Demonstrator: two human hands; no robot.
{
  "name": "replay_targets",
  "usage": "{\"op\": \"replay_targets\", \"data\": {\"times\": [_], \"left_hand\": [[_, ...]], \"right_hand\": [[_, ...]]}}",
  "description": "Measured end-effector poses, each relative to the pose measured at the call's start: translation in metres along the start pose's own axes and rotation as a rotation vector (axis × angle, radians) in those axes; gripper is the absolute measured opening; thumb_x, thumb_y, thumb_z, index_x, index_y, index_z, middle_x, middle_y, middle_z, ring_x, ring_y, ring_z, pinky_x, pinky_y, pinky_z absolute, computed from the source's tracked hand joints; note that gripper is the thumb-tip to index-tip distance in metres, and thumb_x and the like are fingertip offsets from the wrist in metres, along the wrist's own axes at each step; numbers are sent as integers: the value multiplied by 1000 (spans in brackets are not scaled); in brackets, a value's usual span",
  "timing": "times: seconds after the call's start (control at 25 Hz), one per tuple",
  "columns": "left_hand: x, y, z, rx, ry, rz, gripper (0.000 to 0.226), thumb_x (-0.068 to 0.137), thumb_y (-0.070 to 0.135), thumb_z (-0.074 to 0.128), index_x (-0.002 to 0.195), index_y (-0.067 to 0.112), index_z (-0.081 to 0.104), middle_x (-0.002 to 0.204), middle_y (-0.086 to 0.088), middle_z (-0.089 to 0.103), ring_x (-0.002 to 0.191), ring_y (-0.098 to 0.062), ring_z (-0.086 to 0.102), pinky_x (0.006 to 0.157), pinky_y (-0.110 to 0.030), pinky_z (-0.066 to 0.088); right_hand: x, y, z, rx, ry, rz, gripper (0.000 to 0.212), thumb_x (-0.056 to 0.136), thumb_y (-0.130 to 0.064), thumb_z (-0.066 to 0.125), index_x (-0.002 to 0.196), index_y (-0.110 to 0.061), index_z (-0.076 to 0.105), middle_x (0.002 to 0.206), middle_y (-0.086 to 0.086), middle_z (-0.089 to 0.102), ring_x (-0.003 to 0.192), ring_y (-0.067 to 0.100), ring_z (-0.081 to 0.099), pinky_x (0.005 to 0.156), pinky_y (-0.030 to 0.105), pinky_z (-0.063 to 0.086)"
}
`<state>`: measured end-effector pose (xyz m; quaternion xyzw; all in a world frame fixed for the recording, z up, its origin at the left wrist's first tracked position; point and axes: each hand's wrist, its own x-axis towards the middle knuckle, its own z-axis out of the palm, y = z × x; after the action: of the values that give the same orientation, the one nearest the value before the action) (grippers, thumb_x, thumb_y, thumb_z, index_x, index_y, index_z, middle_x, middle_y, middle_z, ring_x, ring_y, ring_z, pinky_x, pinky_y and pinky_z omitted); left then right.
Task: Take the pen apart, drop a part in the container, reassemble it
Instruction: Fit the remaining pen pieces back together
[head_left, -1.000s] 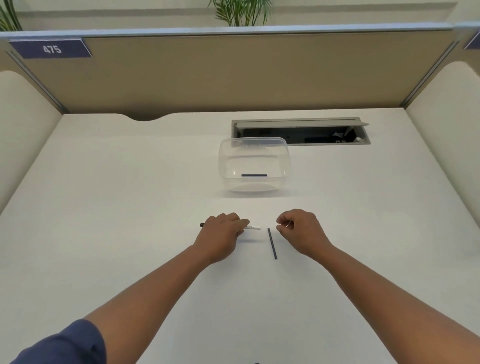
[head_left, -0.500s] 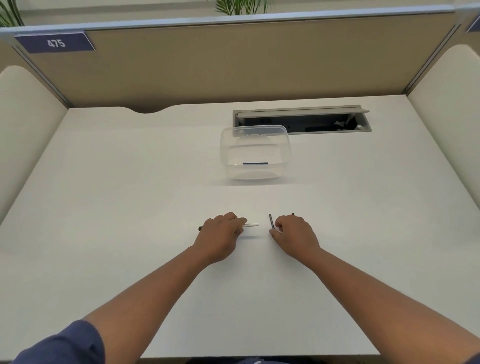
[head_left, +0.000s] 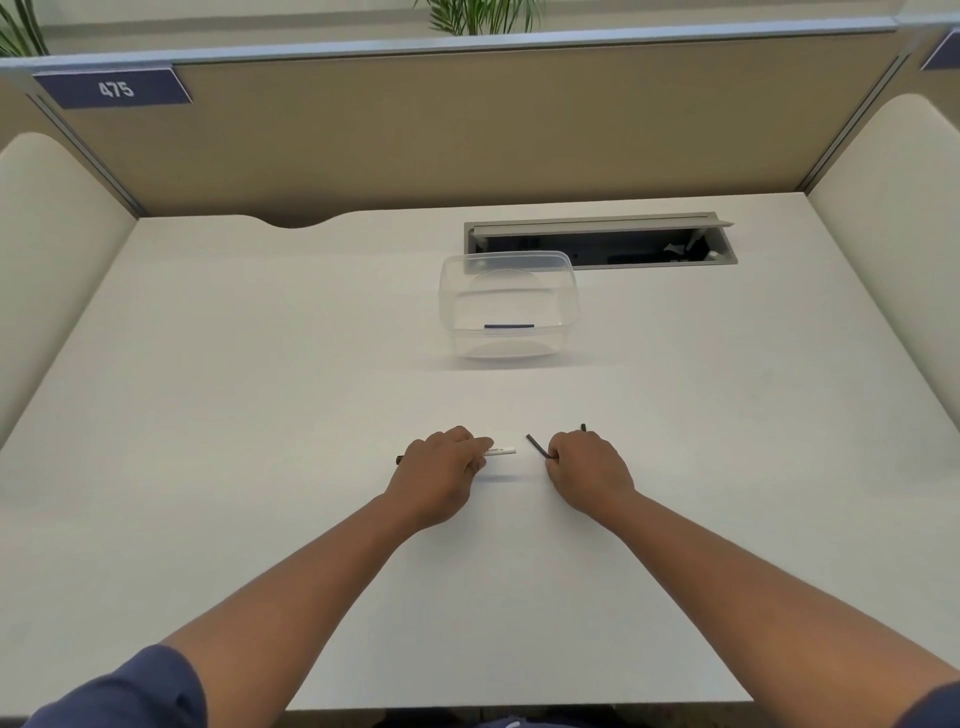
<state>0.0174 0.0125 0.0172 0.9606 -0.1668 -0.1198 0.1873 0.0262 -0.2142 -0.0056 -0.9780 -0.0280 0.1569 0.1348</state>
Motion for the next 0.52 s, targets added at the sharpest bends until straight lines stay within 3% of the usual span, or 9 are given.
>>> {"op": "replay_targets", "data": {"times": [0.28,0.52], "left_hand": [[-3,2,0,-23,-21,-29,35,105,24,43,136,29,58,121,5,62,101,-26,57,81,-37,44],[-2,4,-2,-82,-29,-52,36,105,24,44,137,27,58,122,4,61,106,-26,58,88,-42,48]], "right_hand": [[-2,-2,-5,79,-21,52,13,83,-17,52,83,-15,65,76,1,63,73,25,60,54,30,41],[-5,-3,-19,583,10,136,3,75,-20,68,73,-22,67,75,-7,69,68,11,63,55,27,49]]}}
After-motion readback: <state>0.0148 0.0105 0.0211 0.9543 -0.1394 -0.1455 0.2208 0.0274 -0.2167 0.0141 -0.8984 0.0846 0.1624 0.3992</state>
